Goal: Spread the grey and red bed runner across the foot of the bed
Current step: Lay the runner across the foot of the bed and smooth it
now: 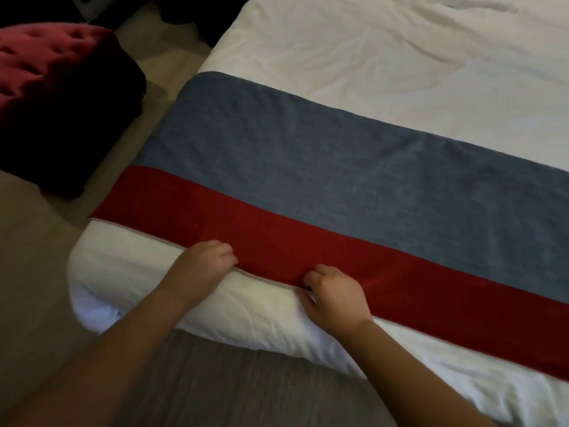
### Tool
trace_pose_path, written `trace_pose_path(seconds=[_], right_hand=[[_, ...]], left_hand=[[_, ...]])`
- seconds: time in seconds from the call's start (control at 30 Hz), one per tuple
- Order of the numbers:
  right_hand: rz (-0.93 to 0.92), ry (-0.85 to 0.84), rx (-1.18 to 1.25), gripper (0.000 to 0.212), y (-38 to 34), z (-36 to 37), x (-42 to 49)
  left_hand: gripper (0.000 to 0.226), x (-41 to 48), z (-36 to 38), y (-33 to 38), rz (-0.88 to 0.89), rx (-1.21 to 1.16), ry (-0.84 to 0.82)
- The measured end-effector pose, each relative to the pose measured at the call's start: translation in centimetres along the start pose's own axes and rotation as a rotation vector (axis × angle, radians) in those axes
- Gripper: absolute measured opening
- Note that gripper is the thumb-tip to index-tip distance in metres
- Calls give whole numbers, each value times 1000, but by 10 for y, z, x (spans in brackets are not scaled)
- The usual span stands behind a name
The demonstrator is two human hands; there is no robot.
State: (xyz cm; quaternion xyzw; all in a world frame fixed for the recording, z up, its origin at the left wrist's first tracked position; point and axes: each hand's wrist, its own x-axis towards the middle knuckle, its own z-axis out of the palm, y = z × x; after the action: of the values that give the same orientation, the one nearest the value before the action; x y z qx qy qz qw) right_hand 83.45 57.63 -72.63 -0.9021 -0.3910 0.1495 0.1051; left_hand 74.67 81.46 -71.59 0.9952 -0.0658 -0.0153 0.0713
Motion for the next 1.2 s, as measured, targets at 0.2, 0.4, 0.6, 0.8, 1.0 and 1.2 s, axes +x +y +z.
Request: trace_pose_path(seconds=[0.2, 0.4, 0.6, 0.8, 1.0, 1.2], right_hand=[[-158, 40, 75, 24, -70, 10, 58], [-129, 34, 85, 18, -121, 23, 95], [-149, 52, 109, 14, -129, 31, 92], [-122, 129, 124, 22, -152, 41, 111], [-149, 132, 111, 21, -158, 43, 100], [-121, 110, 139, 15, -138, 35, 86]], left_hand=[[32, -27, -12, -86, -335, 63, 124], [20, -56, -12, -130, -500, 96, -31], [18, -79, -14, -135, -425, 158, 94], [26, -55, -11, -152, -327, 174, -34], [34, -76, -7, -145, -265, 169, 10], [42, -69, -1, -117, -222, 173, 173]])
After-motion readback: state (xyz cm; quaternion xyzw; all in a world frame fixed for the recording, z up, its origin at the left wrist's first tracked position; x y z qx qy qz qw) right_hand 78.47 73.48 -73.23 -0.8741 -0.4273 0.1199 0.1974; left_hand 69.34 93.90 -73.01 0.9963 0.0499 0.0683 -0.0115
